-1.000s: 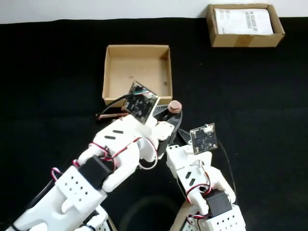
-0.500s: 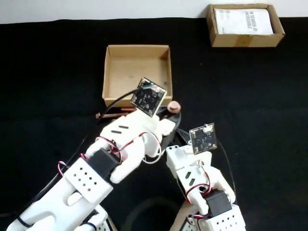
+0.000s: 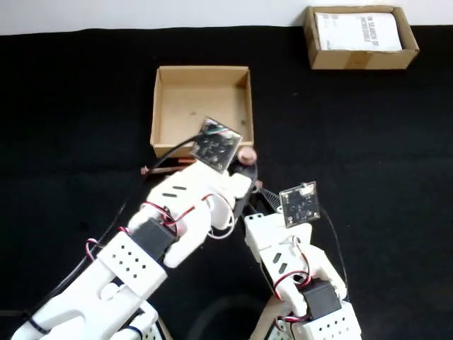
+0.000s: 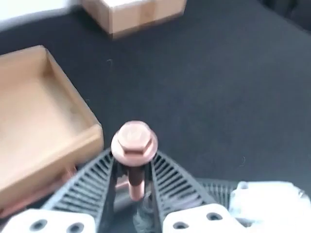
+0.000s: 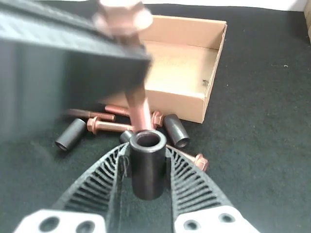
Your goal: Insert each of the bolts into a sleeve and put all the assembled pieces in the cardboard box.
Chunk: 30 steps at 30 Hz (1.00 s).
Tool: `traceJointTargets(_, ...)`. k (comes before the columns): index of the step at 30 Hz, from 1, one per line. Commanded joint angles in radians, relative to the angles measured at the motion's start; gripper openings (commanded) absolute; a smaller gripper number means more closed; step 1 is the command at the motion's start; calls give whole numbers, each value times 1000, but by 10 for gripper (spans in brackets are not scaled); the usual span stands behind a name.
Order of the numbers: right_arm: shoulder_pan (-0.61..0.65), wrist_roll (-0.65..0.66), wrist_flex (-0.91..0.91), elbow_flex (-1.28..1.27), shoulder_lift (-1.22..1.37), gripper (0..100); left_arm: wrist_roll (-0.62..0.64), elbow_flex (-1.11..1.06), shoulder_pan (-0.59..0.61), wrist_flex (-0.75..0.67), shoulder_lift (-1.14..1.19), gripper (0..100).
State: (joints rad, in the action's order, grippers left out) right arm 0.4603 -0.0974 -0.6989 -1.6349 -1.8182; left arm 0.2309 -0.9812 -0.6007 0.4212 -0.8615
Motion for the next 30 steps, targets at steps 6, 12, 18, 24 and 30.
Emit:
traceJointTargets(6,4,-2,22,2,-12,7,3,38,-31,-9,-5,8)
traceJointTargets(12,5,-2,22,1,-8,7,-3,108,-22,-8,-7,8)
traceJointTargets(18,5,-2,22,-1,-8,7,-3,156,-28,-6,-7,8)
traceJointTargets(24,4,-2,22,-24,-12,7,2,153,-31,68,-7,8)
traceJointTargets(30,4,-2,24,-24,-12,7,28,150,-31,98,-7,8)
